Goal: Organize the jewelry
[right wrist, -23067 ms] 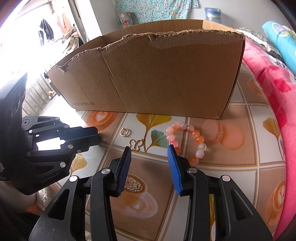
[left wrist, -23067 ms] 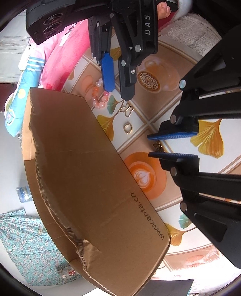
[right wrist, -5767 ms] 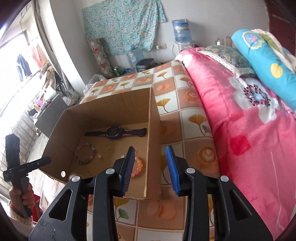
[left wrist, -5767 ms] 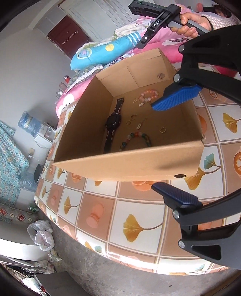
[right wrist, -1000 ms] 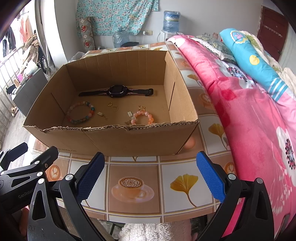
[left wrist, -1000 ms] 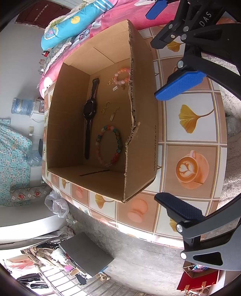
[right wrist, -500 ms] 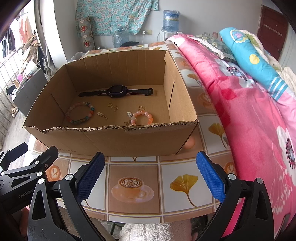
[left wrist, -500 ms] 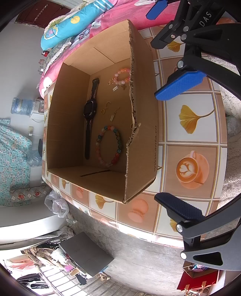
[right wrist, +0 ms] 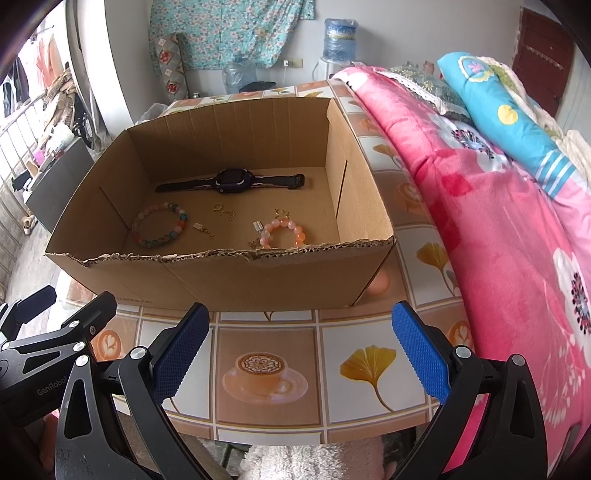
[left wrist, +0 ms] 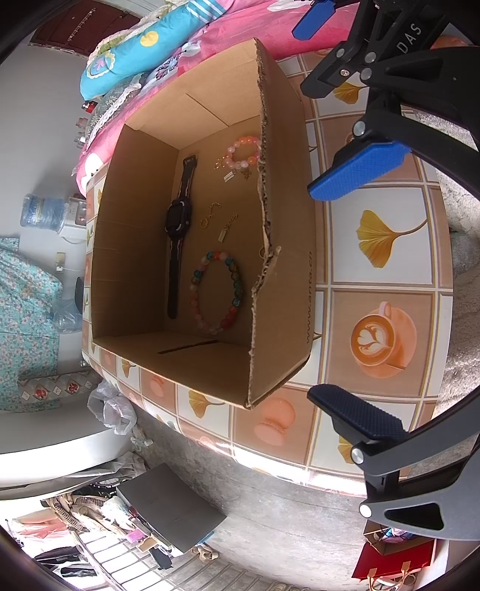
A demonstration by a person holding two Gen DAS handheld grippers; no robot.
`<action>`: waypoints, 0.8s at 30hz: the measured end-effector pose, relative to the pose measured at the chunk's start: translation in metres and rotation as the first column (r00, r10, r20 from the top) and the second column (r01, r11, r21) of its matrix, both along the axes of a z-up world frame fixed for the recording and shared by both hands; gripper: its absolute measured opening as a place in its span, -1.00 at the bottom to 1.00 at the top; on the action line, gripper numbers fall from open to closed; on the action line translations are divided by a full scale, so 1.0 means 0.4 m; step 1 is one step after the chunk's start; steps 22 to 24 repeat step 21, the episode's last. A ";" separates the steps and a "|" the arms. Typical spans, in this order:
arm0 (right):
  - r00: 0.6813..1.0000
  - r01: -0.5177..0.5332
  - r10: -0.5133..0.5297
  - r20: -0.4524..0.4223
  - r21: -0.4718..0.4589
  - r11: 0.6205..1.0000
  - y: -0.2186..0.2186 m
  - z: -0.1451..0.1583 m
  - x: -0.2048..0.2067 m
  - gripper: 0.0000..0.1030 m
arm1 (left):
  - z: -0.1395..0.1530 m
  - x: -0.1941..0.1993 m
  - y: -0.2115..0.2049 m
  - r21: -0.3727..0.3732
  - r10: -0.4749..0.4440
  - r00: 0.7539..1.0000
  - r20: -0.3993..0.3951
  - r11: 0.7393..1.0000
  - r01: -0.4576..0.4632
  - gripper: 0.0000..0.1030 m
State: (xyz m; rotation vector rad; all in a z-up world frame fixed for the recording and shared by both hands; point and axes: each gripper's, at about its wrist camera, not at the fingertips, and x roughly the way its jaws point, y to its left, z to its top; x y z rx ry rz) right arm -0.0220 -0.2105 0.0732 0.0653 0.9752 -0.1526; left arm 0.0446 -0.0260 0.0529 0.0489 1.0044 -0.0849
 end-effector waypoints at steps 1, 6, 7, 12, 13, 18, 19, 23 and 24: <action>1.000 0.001 -0.001 -0.001 0.001 1.000 -0.001 -0.001 0.001 0.85 | 0.000 0.000 0.000 -0.001 0.000 1.000 -0.001 1.000 0.000 0.90; 1.000 0.007 -0.007 -0.002 0.002 1.000 0.002 -0.001 -0.001 0.85 | -0.001 -0.001 0.000 -0.001 0.000 1.000 -0.001 1.000 0.000 0.90; 1.000 0.007 -0.007 -0.003 0.002 1.000 0.002 -0.001 -0.002 0.85 | -0.001 -0.001 -0.001 -0.001 0.001 1.000 -0.001 1.000 -0.001 0.90; 1.000 0.010 -0.010 -0.005 0.003 1.000 0.002 -0.004 -0.002 0.85 | -0.005 -0.002 -0.002 0.000 0.000 1.000 -0.004 1.000 0.000 0.90; 1.000 0.010 -0.010 -0.005 0.003 1.000 0.002 -0.004 -0.003 0.85 | -0.005 -0.002 -0.002 0.000 0.000 1.000 -0.005 1.000 0.000 0.90; 1.000 0.011 -0.011 -0.005 0.004 1.000 0.002 -0.004 -0.002 0.85 | -0.009 -0.004 -0.003 -0.001 0.001 1.000 -0.008 1.000 -0.001 0.90; 1.000 0.010 -0.010 -0.006 0.004 1.000 0.001 -0.004 -0.002 0.85 | -0.010 -0.006 -0.004 -0.002 0.001 1.000 -0.009 1.000 -0.001 0.90; 1.000 0.011 -0.011 -0.006 0.004 1.000 0.002 -0.004 -0.002 0.85 | -0.013 -0.004 -0.006 -0.002 0.001 1.000 -0.011 1.000 -0.001 0.90; 1.000 0.011 -0.011 -0.006 0.004 1.000 0.002 -0.004 -0.002 0.85 | -0.013 -0.004 -0.006 -0.002 0.001 1.000 -0.011 1.000 -0.001 0.90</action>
